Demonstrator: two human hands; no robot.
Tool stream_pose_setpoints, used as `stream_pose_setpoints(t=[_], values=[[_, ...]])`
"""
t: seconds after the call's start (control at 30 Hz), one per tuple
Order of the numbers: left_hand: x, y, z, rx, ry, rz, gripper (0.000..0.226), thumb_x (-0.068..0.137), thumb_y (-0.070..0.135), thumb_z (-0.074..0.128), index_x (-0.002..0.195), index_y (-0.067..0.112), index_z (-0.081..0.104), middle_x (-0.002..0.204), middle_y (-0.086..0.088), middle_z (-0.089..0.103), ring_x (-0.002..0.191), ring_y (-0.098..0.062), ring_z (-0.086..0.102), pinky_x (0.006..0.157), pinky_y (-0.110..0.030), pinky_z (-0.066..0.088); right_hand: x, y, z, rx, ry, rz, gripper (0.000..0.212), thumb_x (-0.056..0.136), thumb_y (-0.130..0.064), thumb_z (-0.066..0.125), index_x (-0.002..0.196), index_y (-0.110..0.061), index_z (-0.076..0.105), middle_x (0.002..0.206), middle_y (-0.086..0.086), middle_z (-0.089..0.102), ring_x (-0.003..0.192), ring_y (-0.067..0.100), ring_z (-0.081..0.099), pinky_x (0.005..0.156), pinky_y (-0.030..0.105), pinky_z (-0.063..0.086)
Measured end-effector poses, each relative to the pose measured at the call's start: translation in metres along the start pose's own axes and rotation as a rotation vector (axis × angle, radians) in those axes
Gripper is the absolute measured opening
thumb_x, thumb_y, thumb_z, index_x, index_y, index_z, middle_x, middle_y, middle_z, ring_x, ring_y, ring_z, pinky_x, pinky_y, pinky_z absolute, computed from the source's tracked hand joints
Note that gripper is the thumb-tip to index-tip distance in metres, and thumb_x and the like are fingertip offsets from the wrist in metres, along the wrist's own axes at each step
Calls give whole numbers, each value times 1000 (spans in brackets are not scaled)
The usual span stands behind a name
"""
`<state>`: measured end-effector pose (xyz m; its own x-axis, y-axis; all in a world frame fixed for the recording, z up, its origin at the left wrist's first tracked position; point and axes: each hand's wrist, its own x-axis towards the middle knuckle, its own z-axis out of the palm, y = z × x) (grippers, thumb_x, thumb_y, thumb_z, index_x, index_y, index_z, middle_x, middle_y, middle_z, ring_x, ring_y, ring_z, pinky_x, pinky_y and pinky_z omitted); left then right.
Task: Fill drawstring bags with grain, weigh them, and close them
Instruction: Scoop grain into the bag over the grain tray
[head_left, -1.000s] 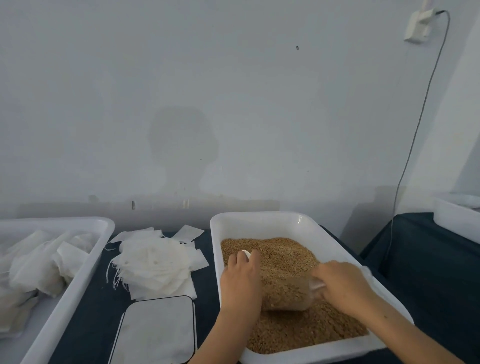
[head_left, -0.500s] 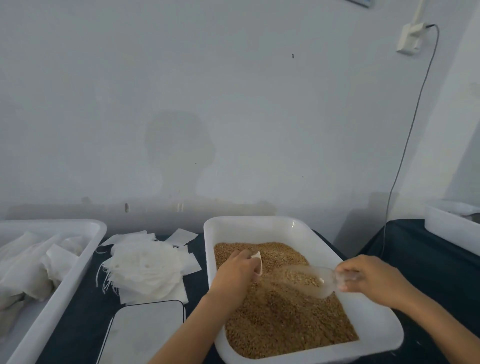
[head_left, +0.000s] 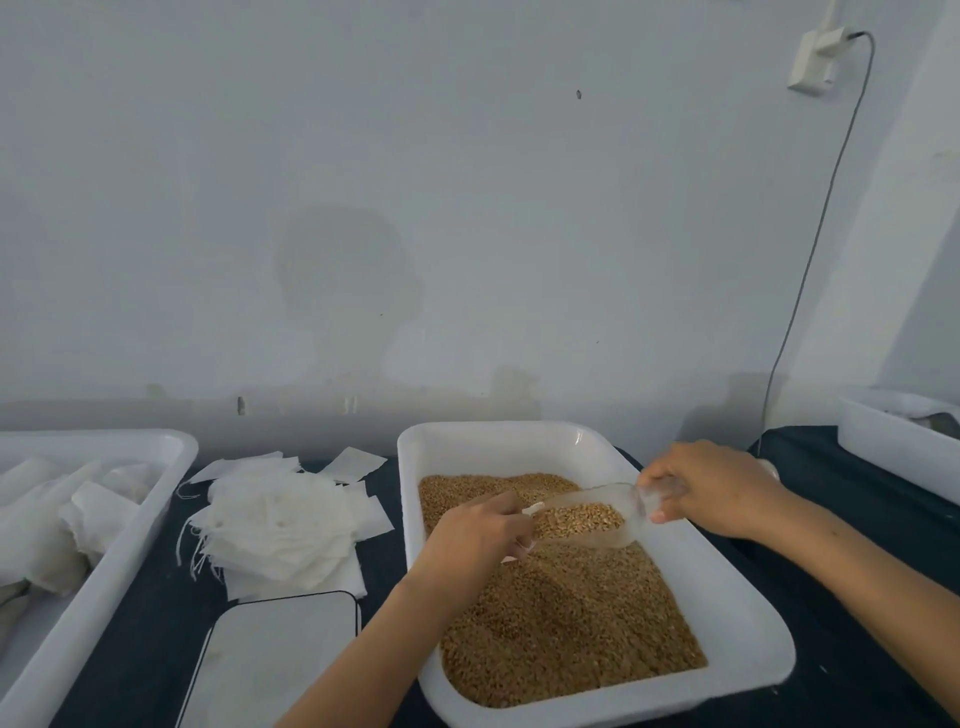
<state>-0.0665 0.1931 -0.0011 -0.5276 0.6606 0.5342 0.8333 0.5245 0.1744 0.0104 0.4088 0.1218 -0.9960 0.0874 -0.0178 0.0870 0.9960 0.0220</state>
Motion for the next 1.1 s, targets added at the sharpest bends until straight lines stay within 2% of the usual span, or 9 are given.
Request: stream_pose_setpoints(t=[0.13,0.23,0.37,0.57,0.7,0.8,0.87,0.97,1.1], values=[[0,-2,1,9,24,11,9,92,20,58,94,16,66,99,3,59,90,-15,55,72,-24,42,10,-9,-6,-90,-18,-6,23,85,-30,67,107,-30,66,110,-9,65,102,14,60,84,30,47],[-1,-4,2,19,39,12,10,92,22,57,91,15,64,96,2,58,88,-16,55,72,-26,44,13,-15,-10,-127,-13,-19,24,85,-28,66,109,-26,66,110,-6,65,101,14,61,82,29,47],[0,-4,2,8,64,11,9,90,19,60,85,13,64,90,0,60,83,-18,57,69,-30,48,14,-22,-13,-179,5,-24,30,86,-29,66,115,-27,63,113,-5,64,103,16,60,88,32,48],[-2,-7,3,-32,79,-57,9,94,19,54,91,15,61,99,4,55,91,-12,53,76,-22,43,14,-18,-8,-128,2,8,24,84,-28,67,108,-26,66,110,-6,66,101,15,61,85,31,48],[-3,-6,0,-85,124,-114,6,93,13,55,91,12,60,99,3,55,82,-6,49,68,-12,32,8,-9,8,16,-31,10,3,84,-29,67,86,-27,65,96,-11,66,92,11,61,76,26,45],[-3,-5,-3,-130,159,-176,5,94,10,53,91,9,58,98,3,56,75,-5,45,62,-8,29,3,-4,19,140,-40,10,6,85,-30,67,91,-29,68,96,-13,66,94,8,60,85,32,48],[-3,-4,-4,-187,181,-250,7,95,6,49,92,11,53,93,4,54,74,-7,45,60,-10,31,1,0,24,244,-42,18,9,86,-28,66,93,-23,69,95,-9,67,92,11,62,88,36,49],[-3,-8,-9,-367,189,-399,12,99,9,40,90,16,42,77,5,47,68,-7,40,56,-17,30,-3,3,30,388,-28,35,9,87,-22,65,87,-14,69,90,6,70,87,23,65,86,40,50],[-3,-16,-15,-702,240,-593,16,101,13,34,86,15,40,72,3,41,63,-10,34,55,-19,29,-6,4,44,443,22,91,24,88,-17,62,66,-12,52,88,11,68,80,24,64,82,37,50]])
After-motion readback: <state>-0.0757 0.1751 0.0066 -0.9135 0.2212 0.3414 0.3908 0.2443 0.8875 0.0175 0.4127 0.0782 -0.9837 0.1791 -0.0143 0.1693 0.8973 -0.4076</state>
